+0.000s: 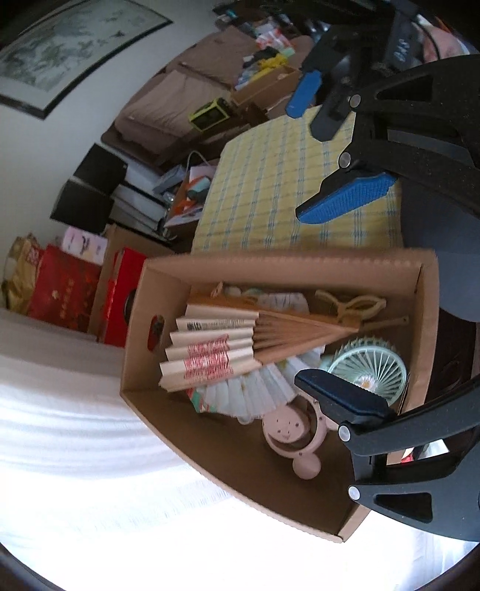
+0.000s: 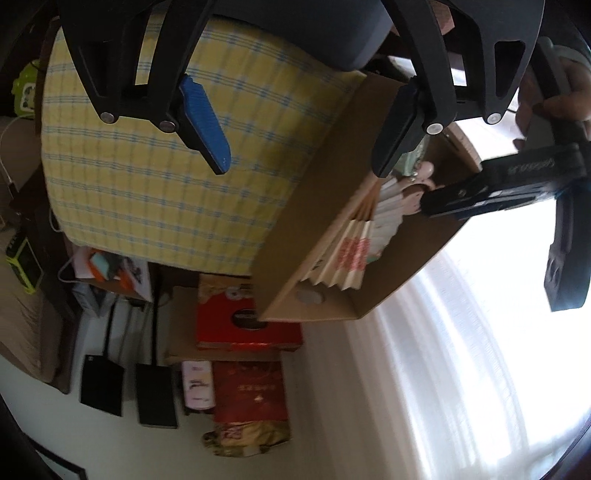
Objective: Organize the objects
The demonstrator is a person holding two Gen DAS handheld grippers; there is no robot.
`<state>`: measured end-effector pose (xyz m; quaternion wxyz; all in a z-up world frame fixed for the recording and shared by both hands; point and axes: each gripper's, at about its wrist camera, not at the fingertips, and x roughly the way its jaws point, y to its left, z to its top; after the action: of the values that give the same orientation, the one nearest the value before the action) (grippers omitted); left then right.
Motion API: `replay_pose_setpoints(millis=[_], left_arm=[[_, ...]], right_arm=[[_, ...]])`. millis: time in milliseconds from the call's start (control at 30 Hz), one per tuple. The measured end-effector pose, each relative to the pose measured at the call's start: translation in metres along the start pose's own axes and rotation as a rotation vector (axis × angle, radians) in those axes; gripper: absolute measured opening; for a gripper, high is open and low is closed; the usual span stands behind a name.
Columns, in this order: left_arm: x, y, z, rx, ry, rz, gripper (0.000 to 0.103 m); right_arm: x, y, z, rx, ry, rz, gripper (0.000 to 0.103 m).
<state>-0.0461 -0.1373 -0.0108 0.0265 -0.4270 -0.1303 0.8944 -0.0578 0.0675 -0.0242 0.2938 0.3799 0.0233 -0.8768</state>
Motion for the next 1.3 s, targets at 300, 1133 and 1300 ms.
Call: replay_pose_setpoints(millis=[300, 1133, 1300], left_arm=[[-0.017, -0.034, -0.010, 0.070, -0.053, 0.030, 0.101], [-0.039, -0.051, -0.042, 0.077, -0.087, 0.214, 0.103], [-0.041, -0.056, -0.045, 0.079, -0.090, 0.192, 0.103]], right_arm=[[-0.028, -0.039, -0.010, 0.046, -0.031, -0.082, 0.094], [-0.093, -0.062, -0.044, 0.043, -0.101, -0.232, 0.103], [-0.100, -0.068, -0.049, 0.065, -0.106, -0.249, 0.103]])
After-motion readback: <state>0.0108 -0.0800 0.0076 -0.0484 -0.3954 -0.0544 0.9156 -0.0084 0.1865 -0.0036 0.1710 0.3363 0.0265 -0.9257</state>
